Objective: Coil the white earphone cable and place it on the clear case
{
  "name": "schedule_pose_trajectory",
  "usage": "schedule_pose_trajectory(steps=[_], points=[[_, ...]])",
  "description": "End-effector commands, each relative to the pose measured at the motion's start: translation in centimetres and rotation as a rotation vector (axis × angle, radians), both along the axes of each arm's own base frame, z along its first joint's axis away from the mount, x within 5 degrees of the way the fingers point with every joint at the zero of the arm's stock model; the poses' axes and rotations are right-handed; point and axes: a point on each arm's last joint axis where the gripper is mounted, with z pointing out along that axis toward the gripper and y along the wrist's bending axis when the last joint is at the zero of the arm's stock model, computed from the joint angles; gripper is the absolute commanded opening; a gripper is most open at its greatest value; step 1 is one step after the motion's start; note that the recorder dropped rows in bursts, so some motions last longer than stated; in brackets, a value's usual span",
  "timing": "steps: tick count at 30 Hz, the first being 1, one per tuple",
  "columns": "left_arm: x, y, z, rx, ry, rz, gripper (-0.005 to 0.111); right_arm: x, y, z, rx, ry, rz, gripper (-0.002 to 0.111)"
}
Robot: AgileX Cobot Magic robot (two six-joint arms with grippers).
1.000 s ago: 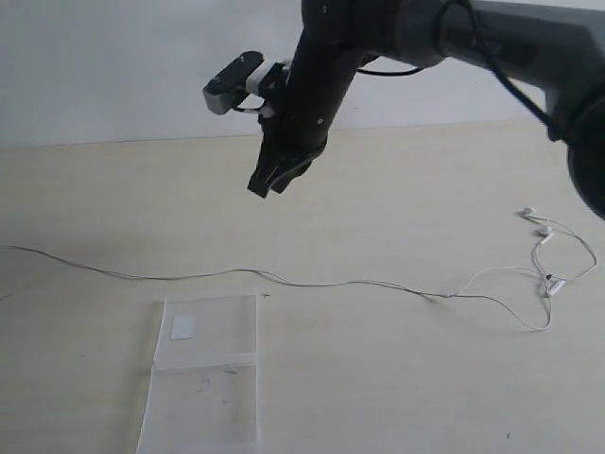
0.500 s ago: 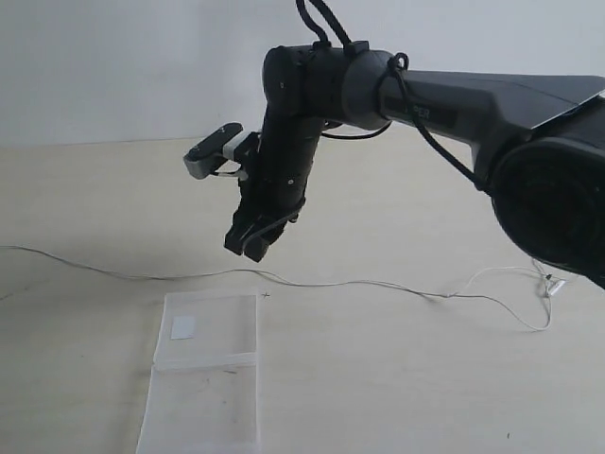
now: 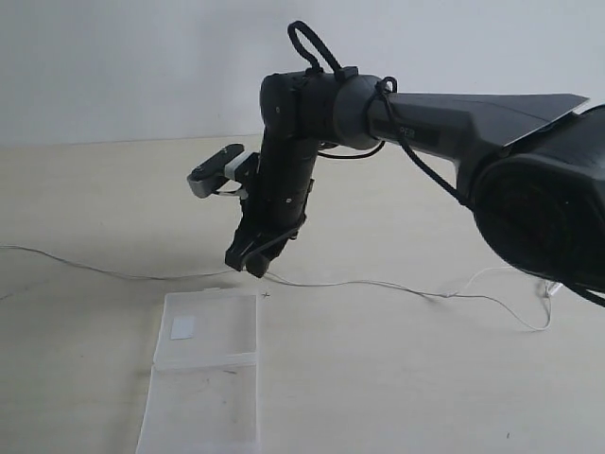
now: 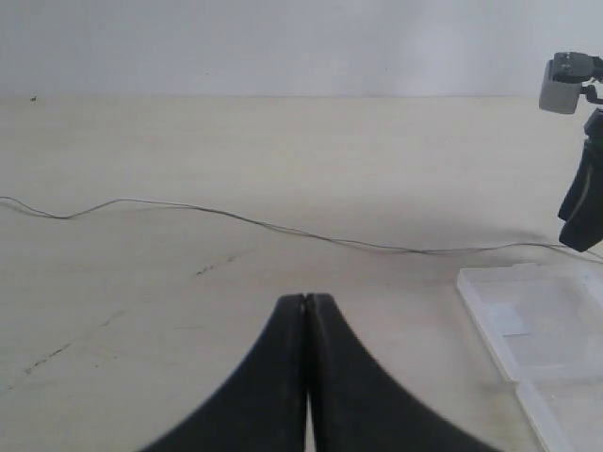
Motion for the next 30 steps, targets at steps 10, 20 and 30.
schedule_pose_trajectory(steps=[10,20,30], points=[[0.0,0.0,0.1,-0.006,-0.015,0.003,0.000,0.1,0.1,-1.9,-0.016,0.025,-0.011,0.043],[0.0,0.0,0.1,-0.006,-0.015,0.003,0.000,-0.3,-0.7,-2.5,-0.114,0.072,0.020,0.004],[0.0,0.0,0.1,-0.006,-0.015,0.003,0.000,-0.1,-0.5,1.1,-0.049,-0.007,0.011,0.000]])
